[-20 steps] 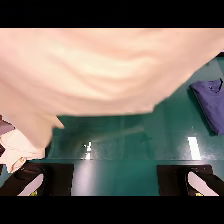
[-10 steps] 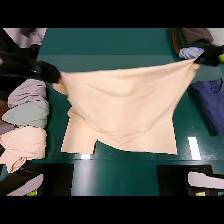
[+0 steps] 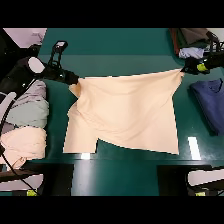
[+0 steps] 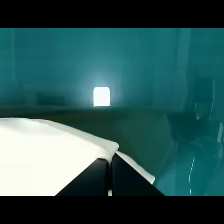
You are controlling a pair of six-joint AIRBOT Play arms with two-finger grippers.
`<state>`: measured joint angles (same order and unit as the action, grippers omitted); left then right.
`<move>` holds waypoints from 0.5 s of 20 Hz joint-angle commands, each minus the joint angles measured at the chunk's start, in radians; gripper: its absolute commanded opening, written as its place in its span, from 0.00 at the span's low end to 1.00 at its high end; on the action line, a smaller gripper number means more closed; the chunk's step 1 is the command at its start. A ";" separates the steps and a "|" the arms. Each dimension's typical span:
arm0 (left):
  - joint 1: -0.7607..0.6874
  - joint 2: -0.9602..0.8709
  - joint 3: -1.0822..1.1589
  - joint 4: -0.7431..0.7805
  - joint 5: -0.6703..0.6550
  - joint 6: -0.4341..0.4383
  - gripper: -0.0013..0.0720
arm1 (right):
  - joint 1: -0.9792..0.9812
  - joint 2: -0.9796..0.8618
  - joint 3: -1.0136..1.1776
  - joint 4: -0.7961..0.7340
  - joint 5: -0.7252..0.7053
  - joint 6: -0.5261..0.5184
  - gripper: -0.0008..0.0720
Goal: Fold the shirts.
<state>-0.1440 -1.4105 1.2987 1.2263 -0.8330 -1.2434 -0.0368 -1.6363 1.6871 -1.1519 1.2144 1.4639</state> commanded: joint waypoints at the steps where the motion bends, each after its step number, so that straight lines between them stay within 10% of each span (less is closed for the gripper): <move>1: 0.016 -0.020 0.043 0.009 0.018 -0.034 0.61 | -0.001 -0.011 -0.002 0.000 -0.048 0.021 0.29; 2: 0.031 -0.019 0.064 0.010 -0.006 -0.035 0.60 | -0.001 -0.011 0.003 0.000 -0.028 0.021 0.56; 10: 0.300 0.017 0.079 -0.098 -0.485 -0.019 0.60 | 0.000 0.119 -0.121 0.022 0.267 -0.069 0.57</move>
<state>0.0750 -1.4002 1.4143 1.1912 -1.1240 -1.2919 -0.0372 -1.5852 1.6596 -1.1500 1.4025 1.4303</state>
